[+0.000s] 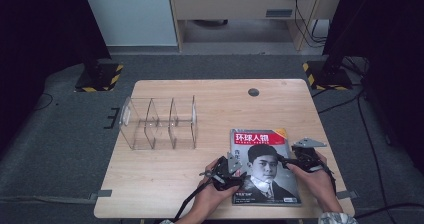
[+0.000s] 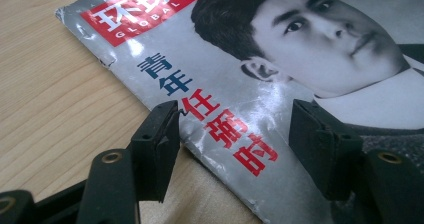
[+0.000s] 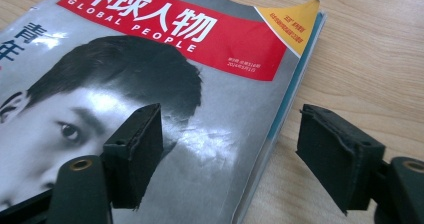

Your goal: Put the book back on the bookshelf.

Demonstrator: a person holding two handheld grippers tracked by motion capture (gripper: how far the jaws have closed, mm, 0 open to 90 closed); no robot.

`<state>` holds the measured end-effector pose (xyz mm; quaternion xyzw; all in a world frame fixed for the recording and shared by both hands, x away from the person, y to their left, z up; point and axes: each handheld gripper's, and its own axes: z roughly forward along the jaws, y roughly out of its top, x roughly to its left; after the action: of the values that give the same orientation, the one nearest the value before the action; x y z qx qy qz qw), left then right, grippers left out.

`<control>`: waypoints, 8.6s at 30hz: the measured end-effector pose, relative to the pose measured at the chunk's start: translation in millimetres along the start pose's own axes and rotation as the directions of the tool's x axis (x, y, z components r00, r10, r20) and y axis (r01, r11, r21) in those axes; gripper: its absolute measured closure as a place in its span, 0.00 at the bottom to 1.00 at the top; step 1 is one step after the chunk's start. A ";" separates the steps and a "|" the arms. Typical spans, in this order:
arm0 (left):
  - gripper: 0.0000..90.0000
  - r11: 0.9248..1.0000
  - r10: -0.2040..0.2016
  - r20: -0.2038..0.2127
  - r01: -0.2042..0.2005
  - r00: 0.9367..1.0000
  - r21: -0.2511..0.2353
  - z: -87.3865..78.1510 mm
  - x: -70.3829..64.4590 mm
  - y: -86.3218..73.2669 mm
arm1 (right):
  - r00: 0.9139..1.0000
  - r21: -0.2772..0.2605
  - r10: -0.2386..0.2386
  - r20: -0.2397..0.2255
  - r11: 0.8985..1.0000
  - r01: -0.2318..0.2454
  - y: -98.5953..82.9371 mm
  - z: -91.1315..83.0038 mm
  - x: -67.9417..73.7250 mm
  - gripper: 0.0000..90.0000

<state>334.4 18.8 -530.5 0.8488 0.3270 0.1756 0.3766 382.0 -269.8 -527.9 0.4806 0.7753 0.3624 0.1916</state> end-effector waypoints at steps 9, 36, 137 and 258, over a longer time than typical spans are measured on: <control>0.27 0.998 -0.063 0.029 0.062 0.998 0.009 4.9 9.5 -1.3 | 1.000 0.004 0.023 -0.005 1.000 -0.023 -1.6 0.1 -2.3 0.24; 0.35 0.998 -0.062 0.077 0.062 0.995 0.009 7.7 10.4 0.8 | 0.990 -0.134 0.065 -0.125 0.988 -0.082 2.9 -24.1 6.6 0.54; 0.38 0.996 -0.084 0.048 0.084 0.995 0.004 6.2 5.2 0.0 | 0.991 -0.140 -0.108 -0.077 0.985 0.097 7.4 -23.9 30.2 0.55; 0.74 0.987 -0.158 0.125 0.156 0.979 0.021 39.3 40.7 41.2 | 0.995 0.023 0.095 -0.036 0.995 -0.094 -14.6 -13.4 -5.8 0.48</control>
<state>402.7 5.4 -523.0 0.8319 0.3694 0.0892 0.4044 367.1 -284.0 -530.1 0.5121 0.7588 0.3715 0.1546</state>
